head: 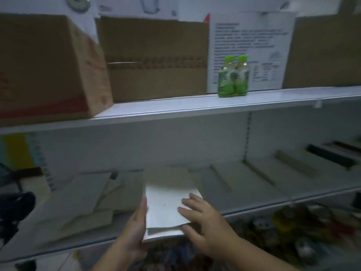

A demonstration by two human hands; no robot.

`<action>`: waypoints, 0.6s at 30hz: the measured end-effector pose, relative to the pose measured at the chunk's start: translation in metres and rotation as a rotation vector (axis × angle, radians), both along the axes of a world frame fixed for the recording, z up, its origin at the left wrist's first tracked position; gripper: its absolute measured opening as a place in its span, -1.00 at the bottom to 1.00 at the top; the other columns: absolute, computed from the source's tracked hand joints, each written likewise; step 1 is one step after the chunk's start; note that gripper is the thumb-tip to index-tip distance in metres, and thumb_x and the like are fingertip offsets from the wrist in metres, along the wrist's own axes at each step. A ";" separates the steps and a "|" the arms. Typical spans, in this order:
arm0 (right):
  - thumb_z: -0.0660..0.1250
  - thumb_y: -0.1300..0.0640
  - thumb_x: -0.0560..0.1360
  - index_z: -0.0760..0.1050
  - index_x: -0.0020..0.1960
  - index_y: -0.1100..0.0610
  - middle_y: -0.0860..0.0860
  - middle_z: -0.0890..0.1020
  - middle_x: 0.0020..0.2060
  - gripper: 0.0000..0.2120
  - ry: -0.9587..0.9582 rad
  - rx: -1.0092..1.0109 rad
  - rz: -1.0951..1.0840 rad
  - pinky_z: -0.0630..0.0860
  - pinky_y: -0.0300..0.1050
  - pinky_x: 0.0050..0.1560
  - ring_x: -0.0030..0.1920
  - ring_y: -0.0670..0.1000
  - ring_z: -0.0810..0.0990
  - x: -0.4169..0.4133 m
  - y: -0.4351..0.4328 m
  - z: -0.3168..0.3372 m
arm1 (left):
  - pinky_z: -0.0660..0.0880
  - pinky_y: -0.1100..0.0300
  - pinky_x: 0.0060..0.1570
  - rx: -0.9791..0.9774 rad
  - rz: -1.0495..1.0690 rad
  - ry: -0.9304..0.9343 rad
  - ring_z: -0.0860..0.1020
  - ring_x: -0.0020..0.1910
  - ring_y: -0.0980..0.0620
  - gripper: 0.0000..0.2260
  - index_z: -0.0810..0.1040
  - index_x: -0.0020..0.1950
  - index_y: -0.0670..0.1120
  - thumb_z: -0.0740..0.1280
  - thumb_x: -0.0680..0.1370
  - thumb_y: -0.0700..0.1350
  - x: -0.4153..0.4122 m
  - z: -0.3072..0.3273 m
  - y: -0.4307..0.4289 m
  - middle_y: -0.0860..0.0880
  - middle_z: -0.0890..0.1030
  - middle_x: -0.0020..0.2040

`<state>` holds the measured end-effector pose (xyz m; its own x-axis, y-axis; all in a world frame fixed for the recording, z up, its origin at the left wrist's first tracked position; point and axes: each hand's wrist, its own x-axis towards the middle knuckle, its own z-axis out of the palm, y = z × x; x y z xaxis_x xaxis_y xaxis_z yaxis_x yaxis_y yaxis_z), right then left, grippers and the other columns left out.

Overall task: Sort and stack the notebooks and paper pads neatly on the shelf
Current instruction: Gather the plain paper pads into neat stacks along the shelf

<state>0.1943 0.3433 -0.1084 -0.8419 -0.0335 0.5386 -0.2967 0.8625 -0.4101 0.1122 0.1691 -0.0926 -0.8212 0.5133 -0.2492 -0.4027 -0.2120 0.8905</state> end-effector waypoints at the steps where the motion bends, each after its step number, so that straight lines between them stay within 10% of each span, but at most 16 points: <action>1: 0.27 -0.11 0.45 0.53 0.26 0.03 -0.04 0.44 0.36 -0.57 -0.008 -0.002 -0.013 0.14 -0.17 0.42 0.44 -0.11 0.20 0.015 0.020 0.003 | 0.54 0.06 -0.25 -0.023 0.019 0.037 0.64 -0.17 -0.17 -0.69 0.55 0.11 -0.16 0.17 0.60 0.04 0.011 0.002 0.022 -0.18 0.67 -0.09; 6: 0.24 -0.14 0.52 0.25 0.45 -0.05 -0.26 0.03 0.44 -0.47 -0.313 -0.327 -0.184 0.08 -0.17 0.47 0.43 -0.25 0.02 0.080 0.115 0.010 | 0.57 -0.03 -0.16 0.062 -0.039 0.030 0.61 -0.04 -0.27 -0.64 0.43 0.32 -0.10 0.14 0.54 -0.29 0.053 -0.007 0.127 -0.29 0.61 0.10; 9: 0.24 0.01 0.55 0.29 0.40 0.04 -0.07 0.43 0.30 -0.56 -0.435 -0.734 -0.324 0.40 -0.04 0.32 0.29 -0.06 0.44 0.096 0.170 0.020 | 0.55 -0.08 -0.05 0.103 -0.129 -0.095 0.62 -0.02 -0.28 -0.58 0.41 0.34 -0.11 0.19 0.47 -0.24 0.076 -0.012 0.179 -0.29 0.62 0.10; 13: 0.22 0.27 0.57 0.39 0.11 0.09 -0.02 0.60 -0.11 -0.84 -0.532 -1.042 -0.357 0.55 -0.27 -0.35 -0.17 -0.05 0.62 0.104 0.230 0.026 | 0.58 -0.08 -0.09 0.062 -0.254 -0.193 0.60 0.05 -0.33 -0.51 0.39 0.37 -0.13 0.21 0.42 -0.20 0.087 -0.016 0.238 -0.30 0.60 0.14; 18: 0.27 0.38 0.50 0.41 0.26 0.13 0.04 0.63 0.00 -0.63 -0.456 -1.116 -0.473 0.57 0.03 0.09 0.01 0.10 0.63 0.087 0.295 0.006 | 0.55 0.17 -0.46 0.062 -0.291 -0.125 0.66 -0.40 -0.10 -0.80 0.51 -0.10 -0.42 0.13 0.53 -0.34 0.072 -0.012 0.301 -0.31 0.63 -0.34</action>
<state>0.2814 0.6383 -0.1021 -0.7628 0.5946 -0.2539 0.2970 -0.0266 -0.9545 0.1846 0.4705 -0.1050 -0.6028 0.7394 -0.2999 -0.5598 -0.1241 0.8193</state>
